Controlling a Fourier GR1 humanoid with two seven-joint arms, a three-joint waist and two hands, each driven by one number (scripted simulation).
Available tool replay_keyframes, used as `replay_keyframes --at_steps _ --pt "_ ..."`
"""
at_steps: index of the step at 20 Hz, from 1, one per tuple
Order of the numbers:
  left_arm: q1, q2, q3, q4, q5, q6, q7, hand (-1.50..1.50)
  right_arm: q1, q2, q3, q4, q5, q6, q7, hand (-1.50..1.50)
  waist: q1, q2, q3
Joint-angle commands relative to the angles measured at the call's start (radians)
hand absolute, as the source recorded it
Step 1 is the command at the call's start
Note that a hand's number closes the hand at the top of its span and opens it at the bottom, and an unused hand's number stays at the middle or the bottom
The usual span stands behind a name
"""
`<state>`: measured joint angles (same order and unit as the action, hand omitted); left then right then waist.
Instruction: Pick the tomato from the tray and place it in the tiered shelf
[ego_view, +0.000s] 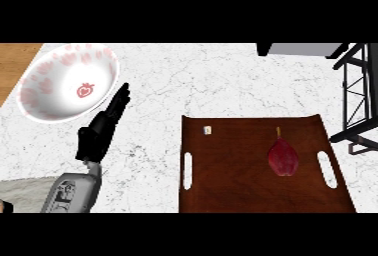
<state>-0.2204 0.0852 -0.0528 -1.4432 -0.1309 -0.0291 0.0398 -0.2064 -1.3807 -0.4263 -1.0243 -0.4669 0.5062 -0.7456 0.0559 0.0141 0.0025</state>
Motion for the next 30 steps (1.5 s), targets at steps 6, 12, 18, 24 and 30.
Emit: replay_keyframes --at_steps 6,12,18,24,30 --pt "0.007 -0.041 -0.015 0.065 -0.033 0.041 -0.054 0.0 -0.191 0.111 0.156 0.02 0.095 0.013 -0.188 1.5 -0.004 0.0 -0.002" --pt "0.011 0.009 0.007 0.011 0.008 -0.021 -0.025 0.0 -0.261 0.221 0.216 0.104 -0.017 0.126 -0.074 1.5 0.011 0.001 0.0" --pt "-0.003 0.001 0.006 -0.023 -0.003 -0.002 0.029 0.0 -0.438 0.219 0.26 0.219 0.008 0.19 -0.013 1.5 0.004 -0.001 -0.001" --pt "-0.038 -0.017 0.014 0.045 -0.015 0.019 0.003 0.0 -0.507 0.255 0.29 0.262 0.043 0.184 -0.012 1.5 -0.008 0.001 -0.001" --pt "-0.02 -0.016 0.015 0.057 -0.018 0.016 -0.047 0.0 -0.556 0.273 0.355 0.414 0.29 -0.109 -0.069 -1.5 0.0 0.004 -0.001"
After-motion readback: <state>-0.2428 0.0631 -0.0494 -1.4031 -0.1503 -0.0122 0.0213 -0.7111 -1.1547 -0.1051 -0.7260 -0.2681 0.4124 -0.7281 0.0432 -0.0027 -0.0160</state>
